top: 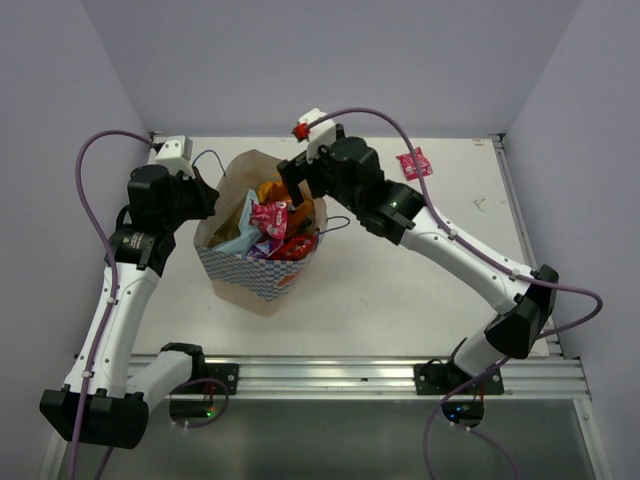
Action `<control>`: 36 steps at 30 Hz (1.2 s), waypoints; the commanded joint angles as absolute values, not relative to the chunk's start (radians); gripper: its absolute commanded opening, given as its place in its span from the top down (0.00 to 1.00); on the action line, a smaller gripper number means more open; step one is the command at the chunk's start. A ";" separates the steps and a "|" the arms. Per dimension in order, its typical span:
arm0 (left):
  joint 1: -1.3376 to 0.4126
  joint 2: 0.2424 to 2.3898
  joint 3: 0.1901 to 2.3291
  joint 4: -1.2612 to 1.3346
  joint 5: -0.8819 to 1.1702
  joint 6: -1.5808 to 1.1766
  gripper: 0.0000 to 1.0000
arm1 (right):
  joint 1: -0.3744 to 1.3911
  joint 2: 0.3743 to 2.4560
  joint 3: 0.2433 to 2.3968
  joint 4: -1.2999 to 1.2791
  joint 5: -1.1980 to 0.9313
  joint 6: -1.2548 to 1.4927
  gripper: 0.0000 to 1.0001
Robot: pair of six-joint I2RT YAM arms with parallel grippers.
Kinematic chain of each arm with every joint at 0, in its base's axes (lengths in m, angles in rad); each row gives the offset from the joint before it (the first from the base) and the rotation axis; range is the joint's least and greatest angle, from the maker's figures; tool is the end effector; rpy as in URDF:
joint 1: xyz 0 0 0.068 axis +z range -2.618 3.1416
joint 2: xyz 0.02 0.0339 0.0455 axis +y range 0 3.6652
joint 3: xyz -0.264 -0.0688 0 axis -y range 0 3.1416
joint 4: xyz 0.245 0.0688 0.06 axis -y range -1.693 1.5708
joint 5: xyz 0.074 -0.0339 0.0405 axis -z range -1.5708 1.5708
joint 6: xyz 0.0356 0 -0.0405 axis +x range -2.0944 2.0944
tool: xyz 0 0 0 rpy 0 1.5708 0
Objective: Place the snacks into the paper bag
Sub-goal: Place the snack in the paper bag, then adjust the paper bag at the center of the board.
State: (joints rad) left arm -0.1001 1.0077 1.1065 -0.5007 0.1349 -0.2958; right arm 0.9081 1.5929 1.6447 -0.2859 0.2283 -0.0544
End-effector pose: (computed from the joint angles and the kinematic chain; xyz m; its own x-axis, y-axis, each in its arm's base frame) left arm 0.2160 -0.0265 0.3779 -0.4371 -0.2464 -0.8650 0.0991 0.9427 -0.3186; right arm 0.2359 0.2892 0.4248 -0.1081 -0.2246 -0.9684 -0.6393 0.7617 -0.1053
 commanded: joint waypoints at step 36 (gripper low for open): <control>-0.120 0.995 1.120 -0.500 0.018 -0.359 1.00 | 0.308 1.428 1.302 -0.232 0.186 0.327 0.02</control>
